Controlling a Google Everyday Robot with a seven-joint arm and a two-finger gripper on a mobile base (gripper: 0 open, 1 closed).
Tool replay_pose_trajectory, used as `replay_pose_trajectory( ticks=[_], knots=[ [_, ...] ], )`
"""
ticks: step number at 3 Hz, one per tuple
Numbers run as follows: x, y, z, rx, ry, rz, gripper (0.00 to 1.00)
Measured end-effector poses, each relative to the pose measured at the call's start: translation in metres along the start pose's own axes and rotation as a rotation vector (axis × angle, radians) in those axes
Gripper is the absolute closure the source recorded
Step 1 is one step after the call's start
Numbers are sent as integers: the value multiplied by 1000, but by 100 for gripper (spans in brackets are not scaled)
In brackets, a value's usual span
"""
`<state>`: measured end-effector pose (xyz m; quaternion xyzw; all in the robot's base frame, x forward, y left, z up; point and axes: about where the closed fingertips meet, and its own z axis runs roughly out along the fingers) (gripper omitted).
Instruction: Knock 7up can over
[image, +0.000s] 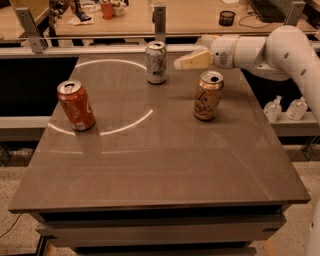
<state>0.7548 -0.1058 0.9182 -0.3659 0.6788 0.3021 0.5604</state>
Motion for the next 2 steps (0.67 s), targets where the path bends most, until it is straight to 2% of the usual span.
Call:
replay_pose_trajectory(
  ticks=[1,2],
  knots=[
    [7,-1,34,-22,-30,-12,0],
    [10,7,55,-49,-18,-9,0]
  ],
)
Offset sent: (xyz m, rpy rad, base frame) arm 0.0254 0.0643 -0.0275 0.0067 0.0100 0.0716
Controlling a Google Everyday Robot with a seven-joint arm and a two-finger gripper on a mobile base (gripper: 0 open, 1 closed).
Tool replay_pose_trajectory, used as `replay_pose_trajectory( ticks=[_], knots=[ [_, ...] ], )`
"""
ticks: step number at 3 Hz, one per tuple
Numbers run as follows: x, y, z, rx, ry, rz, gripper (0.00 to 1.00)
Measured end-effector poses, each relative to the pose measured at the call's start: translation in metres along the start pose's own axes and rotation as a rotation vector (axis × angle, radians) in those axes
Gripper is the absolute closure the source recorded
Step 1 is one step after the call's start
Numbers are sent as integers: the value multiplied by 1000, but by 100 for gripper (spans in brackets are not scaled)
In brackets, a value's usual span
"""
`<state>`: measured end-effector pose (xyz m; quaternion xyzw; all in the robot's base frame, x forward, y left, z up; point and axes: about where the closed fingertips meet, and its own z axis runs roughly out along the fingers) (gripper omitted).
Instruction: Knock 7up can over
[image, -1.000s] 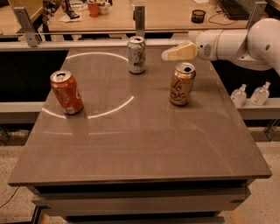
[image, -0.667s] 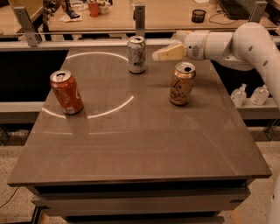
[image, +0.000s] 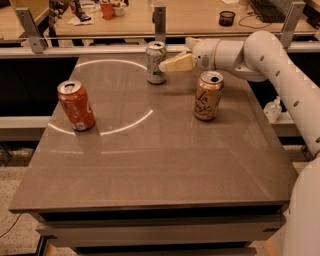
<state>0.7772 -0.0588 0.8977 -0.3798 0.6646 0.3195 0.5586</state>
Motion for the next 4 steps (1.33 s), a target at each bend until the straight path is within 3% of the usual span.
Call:
replay_pose_trajectory(
  ticks=[2,4],
  knots=[
    [13,20,18,-54,19,15,0],
    [12,27,38,-57,-36,10,0]
  ],
)
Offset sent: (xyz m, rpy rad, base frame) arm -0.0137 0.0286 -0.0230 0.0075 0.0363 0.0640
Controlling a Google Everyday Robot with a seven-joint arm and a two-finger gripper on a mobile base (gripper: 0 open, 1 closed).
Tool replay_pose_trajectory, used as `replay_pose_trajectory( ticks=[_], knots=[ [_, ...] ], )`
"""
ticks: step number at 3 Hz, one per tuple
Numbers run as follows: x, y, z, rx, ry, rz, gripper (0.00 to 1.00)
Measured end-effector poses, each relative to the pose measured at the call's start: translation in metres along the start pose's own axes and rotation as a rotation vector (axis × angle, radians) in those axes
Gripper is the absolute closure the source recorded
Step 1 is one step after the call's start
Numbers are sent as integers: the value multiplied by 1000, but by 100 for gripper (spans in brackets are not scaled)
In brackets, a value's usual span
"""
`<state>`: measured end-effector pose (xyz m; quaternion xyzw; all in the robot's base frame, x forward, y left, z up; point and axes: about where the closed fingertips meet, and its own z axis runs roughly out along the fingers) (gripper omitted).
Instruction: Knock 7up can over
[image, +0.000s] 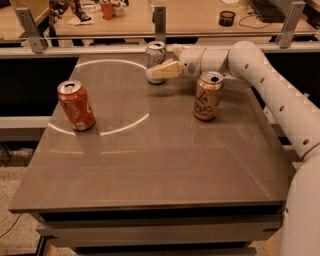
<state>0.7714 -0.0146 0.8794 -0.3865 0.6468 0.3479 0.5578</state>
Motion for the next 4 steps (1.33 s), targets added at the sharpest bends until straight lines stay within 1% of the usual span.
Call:
replay_pose_trajectory(
  ticks=[1,2,4],
  knots=[
    [3,3,9,-2,-13,-7,0],
    [8,5,13,-11,-18,-21,18],
    [9,5,14,-34,-45,-36,64]
  ],
)
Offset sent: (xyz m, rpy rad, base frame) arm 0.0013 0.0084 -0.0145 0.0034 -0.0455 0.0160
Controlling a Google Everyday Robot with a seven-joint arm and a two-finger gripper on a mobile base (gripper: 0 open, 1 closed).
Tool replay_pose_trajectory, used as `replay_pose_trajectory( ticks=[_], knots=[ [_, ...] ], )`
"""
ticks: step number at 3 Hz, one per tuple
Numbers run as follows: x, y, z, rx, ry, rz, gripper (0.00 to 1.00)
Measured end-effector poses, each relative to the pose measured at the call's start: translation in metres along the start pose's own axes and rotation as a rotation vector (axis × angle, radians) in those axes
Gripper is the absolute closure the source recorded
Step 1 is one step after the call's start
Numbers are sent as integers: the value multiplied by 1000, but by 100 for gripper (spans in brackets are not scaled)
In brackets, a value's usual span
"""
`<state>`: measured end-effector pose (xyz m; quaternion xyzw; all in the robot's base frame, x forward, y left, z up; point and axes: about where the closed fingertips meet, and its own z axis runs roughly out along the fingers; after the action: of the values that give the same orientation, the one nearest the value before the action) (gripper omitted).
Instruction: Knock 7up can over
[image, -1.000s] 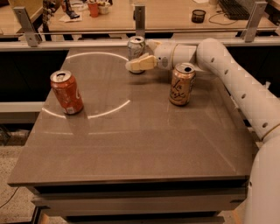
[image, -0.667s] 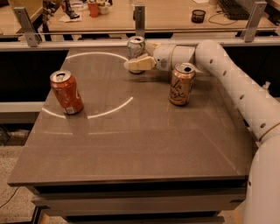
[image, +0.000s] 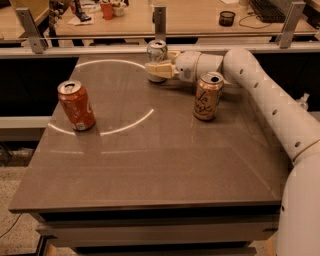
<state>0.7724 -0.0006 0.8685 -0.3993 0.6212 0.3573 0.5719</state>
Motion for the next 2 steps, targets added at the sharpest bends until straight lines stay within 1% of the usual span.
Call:
replay_pose_trajectory(
  ticks=[1,2],
  knots=[
    [-7,-4,-4,5,20,-11,88],
    [-26,-15,-21,26,76,-49,100]
  ],
)
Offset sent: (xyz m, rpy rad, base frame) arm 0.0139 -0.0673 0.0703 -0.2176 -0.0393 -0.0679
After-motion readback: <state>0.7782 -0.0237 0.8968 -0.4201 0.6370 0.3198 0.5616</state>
